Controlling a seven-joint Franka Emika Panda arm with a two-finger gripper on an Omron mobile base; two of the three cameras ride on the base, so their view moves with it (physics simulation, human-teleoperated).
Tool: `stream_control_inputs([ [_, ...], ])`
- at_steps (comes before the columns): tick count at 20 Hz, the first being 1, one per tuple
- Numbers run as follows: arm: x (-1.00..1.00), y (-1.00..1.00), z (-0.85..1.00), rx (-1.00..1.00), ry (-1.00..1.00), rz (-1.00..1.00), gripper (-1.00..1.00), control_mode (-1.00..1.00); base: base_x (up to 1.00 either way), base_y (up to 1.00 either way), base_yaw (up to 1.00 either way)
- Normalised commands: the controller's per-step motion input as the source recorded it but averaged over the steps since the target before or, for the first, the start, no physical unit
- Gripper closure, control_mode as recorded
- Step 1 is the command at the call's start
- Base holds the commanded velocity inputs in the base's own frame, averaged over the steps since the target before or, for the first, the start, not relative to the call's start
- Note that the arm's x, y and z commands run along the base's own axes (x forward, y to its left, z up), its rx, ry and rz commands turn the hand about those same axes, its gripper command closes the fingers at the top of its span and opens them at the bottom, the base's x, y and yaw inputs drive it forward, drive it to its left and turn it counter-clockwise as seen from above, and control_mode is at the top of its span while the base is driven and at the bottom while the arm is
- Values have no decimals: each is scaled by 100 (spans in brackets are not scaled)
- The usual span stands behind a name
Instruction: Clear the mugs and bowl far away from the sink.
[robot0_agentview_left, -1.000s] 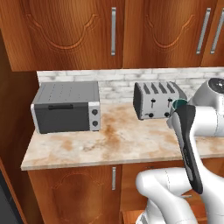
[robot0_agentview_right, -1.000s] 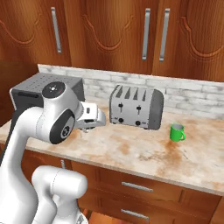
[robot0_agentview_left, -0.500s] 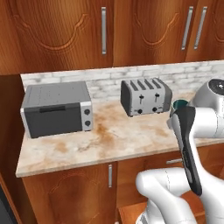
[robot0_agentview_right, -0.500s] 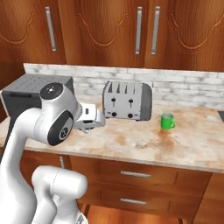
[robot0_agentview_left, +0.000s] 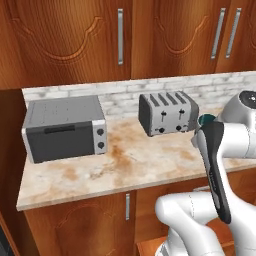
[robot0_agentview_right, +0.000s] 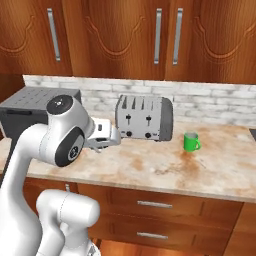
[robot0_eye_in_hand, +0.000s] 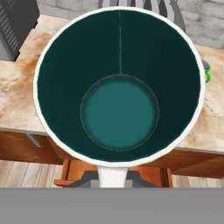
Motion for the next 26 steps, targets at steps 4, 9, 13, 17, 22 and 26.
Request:
stream_control_inputs([
  [4,0,0,0,0,0,0,100,100,0,-42,-82],
  [9,0,0,0,0,0,0,100,100,0,-40,-83],
  [13,0,0,0,0,0,0,100,100,0,-40,-82],
  [17,0,0,0,0,0,0,100,100,0,-39,-79],
  [22,0,0,0,0,0,0,100,100,49,-2,-33],
  [26,0,0,0,0,0,0,100,100,38,10,-2],
])
